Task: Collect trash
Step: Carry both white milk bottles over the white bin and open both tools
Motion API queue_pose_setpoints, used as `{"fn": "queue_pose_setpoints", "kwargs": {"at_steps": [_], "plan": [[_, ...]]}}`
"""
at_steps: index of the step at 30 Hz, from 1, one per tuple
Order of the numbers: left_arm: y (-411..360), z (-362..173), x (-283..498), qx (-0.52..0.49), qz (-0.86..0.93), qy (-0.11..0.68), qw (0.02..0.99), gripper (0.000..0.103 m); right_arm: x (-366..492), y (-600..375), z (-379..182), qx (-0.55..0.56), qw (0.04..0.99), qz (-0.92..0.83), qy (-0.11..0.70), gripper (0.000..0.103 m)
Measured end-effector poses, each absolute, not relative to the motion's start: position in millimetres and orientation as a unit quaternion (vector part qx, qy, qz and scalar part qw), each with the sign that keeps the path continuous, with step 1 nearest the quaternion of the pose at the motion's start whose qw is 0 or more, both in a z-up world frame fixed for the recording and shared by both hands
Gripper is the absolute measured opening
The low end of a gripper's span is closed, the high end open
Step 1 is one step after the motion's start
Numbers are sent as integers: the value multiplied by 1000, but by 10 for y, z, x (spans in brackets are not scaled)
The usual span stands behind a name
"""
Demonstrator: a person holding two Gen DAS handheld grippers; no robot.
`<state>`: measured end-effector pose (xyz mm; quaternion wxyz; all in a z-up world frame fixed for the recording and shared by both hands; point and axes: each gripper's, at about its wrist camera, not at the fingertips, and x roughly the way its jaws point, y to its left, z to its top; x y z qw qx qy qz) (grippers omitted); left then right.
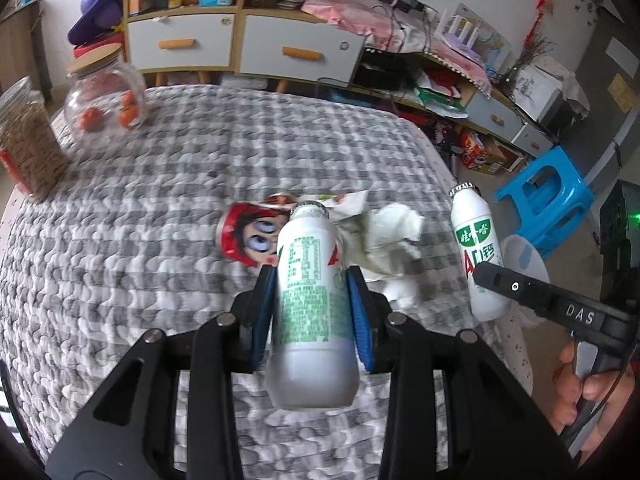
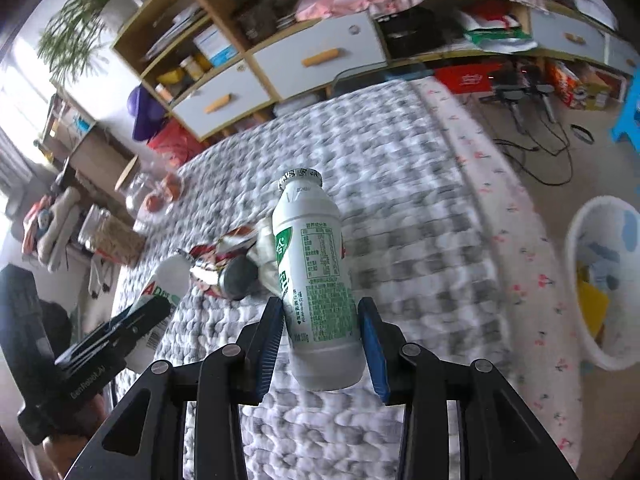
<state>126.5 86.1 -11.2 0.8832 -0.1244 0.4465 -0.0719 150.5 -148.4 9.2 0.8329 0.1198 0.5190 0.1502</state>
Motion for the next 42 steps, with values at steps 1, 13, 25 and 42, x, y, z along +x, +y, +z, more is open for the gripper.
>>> {"fn": "queue_pose_setpoints", "kwargs": {"at_steps": [1,13,25,42], "plan": [[827,-108,1262,-123,-74,446,884,37,1497,-1552,109,124,834,146,517,39],[235,-34,1307,-107,-113,439,885,37,1390,-2499,244,177,847,80,495,39],[-370,-65,1372,-94,-164,438,879,37,1298,-3506,135,218,845,-19,489,39],[-1230,-160,1533,-56,-240,443,862,37,1040,-4337,139,194,852,-121,471,64]]}}
